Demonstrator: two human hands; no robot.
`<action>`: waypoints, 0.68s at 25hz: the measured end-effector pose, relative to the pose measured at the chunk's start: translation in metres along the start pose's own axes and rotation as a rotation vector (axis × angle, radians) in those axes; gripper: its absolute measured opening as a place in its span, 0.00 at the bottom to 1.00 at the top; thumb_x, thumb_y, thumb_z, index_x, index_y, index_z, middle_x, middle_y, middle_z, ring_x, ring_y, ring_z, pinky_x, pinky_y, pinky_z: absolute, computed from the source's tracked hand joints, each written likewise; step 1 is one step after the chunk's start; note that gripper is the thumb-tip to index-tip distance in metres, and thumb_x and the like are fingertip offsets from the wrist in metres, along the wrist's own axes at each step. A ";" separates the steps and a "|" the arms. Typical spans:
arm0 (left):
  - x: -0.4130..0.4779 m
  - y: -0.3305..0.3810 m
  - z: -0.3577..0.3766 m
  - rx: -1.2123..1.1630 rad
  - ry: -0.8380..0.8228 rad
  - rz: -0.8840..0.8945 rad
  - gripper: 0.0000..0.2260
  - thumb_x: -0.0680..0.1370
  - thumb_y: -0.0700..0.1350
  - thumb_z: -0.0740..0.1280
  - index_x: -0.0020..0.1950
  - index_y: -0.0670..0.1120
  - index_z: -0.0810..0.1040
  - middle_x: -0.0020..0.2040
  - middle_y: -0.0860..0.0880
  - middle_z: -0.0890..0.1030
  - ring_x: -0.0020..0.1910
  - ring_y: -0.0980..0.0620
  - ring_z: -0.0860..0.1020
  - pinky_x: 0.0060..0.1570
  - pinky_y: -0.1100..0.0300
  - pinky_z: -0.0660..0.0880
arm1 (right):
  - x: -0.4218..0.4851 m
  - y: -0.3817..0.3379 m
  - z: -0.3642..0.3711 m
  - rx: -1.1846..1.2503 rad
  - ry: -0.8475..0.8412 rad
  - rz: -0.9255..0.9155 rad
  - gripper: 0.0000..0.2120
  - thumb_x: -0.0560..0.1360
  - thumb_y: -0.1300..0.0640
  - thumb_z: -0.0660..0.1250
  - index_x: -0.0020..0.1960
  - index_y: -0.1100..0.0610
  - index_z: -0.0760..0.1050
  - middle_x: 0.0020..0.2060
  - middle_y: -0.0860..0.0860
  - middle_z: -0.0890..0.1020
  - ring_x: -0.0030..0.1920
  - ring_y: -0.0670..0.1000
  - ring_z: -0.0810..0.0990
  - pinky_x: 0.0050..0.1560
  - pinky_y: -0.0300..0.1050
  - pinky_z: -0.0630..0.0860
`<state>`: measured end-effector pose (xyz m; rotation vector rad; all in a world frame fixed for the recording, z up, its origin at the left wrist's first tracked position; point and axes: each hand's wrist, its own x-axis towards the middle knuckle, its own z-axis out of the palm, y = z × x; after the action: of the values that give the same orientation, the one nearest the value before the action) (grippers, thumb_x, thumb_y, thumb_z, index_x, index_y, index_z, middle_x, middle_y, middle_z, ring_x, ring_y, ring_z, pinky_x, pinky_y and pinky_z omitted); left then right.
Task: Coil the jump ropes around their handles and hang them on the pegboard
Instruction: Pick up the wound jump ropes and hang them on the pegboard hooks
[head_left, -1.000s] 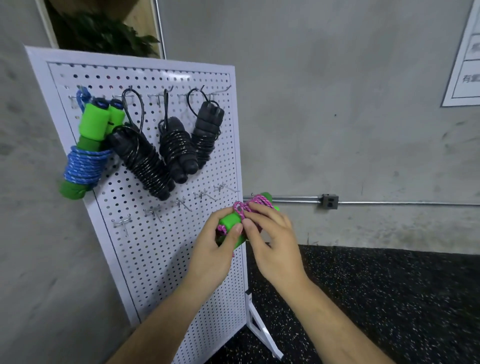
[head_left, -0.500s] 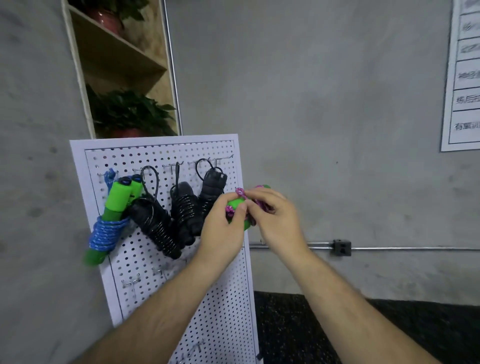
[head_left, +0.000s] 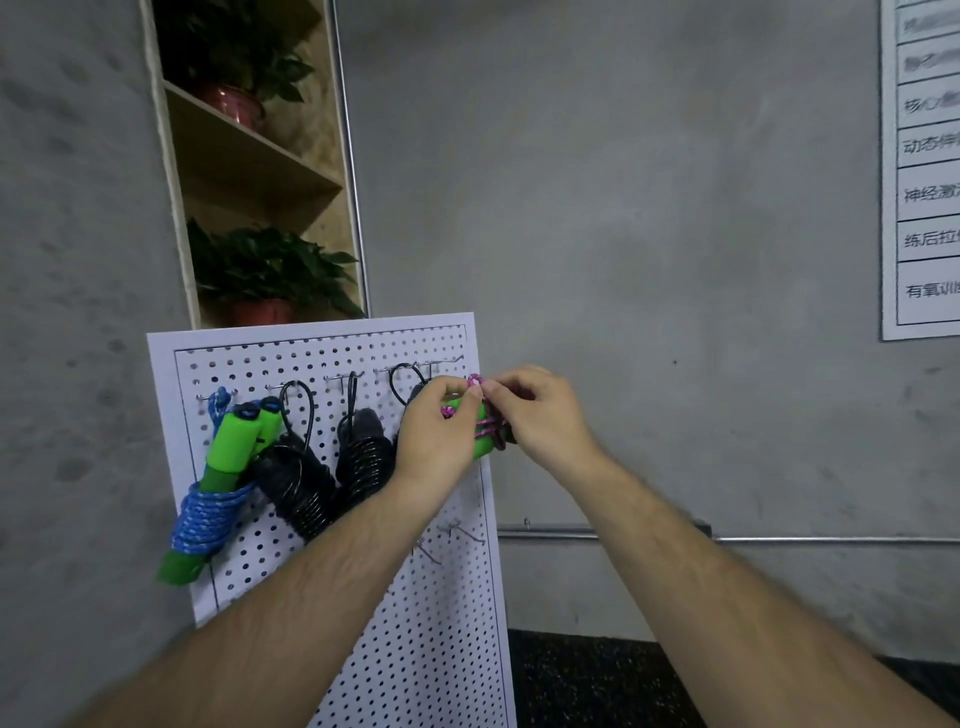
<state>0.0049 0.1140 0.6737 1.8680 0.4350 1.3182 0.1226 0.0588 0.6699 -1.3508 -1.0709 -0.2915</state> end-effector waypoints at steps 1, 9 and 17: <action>0.004 -0.001 -0.001 0.003 -0.002 -0.010 0.05 0.83 0.47 0.66 0.50 0.47 0.78 0.45 0.49 0.81 0.43 0.49 0.82 0.27 0.58 0.78 | 0.006 0.002 0.003 -0.037 -0.015 -0.008 0.08 0.73 0.44 0.68 0.41 0.44 0.84 0.36 0.41 0.83 0.49 0.51 0.82 0.55 0.58 0.78; 0.043 -0.010 0.010 0.272 0.060 0.111 0.07 0.82 0.47 0.65 0.46 0.48 0.79 0.45 0.53 0.80 0.43 0.58 0.77 0.40 0.70 0.72 | 0.033 0.009 0.022 0.035 -0.037 0.086 0.07 0.80 0.53 0.64 0.45 0.53 0.77 0.41 0.49 0.84 0.41 0.49 0.81 0.43 0.47 0.78; 0.061 -0.011 0.018 0.337 0.192 0.139 0.07 0.83 0.43 0.63 0.60 0.47 0.74 0.51 0.52 0.79 0.48 0.57 0.77 0.46 0.67 0.72 | 0.056 0.010 0.039 0.066 -0.046 0.124 0.06 0.80 0.55 0.64 0.47 0.55 0.77 0.42 0.51 0.84 0.40 0.50 0.83 0.32 0.40 0.74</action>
<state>0.0477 0.1541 0.7013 2.0832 0.6717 1.6053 0.1413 0.1181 0.7003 -1.3635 -1.0221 -0.1328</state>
